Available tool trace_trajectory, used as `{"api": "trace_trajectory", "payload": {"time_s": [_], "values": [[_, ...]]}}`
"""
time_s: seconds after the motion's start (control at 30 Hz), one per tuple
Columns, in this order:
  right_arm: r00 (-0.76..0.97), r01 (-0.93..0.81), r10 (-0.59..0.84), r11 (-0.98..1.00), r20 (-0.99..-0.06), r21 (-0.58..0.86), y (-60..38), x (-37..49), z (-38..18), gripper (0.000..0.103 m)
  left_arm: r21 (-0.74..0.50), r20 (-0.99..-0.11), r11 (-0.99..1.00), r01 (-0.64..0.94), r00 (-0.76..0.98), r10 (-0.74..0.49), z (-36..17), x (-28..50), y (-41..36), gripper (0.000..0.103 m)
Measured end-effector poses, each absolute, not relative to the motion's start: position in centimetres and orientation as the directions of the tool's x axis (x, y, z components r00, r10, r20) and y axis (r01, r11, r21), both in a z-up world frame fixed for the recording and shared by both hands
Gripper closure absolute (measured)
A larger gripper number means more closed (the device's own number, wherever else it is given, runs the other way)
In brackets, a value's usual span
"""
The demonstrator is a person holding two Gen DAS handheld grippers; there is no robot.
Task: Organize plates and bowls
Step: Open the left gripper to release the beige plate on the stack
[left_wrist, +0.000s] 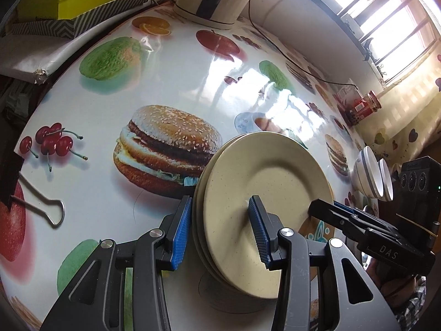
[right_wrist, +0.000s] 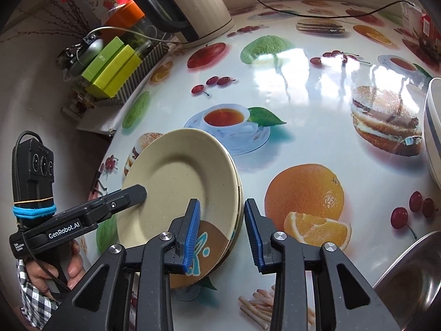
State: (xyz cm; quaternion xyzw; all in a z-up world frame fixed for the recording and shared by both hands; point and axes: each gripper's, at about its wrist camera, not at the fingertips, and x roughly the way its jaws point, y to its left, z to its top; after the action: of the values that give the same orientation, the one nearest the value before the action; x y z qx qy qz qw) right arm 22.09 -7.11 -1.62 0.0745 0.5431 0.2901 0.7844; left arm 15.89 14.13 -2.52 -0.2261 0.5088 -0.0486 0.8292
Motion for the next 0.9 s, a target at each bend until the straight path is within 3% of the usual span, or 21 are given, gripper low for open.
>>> {"api": "trace_trajectory", "payload": {"time_s": [0.9], "values": [[0.322, -0.283, 0.5, 0.861, -0.804, 0.422, -9.7, 27.6, -1.4, 0.073, -0.408, -0.821, 0.908, -0.097, 0.474, -0.319, -2.4, 23.8, 12.0, 0.059]]}}
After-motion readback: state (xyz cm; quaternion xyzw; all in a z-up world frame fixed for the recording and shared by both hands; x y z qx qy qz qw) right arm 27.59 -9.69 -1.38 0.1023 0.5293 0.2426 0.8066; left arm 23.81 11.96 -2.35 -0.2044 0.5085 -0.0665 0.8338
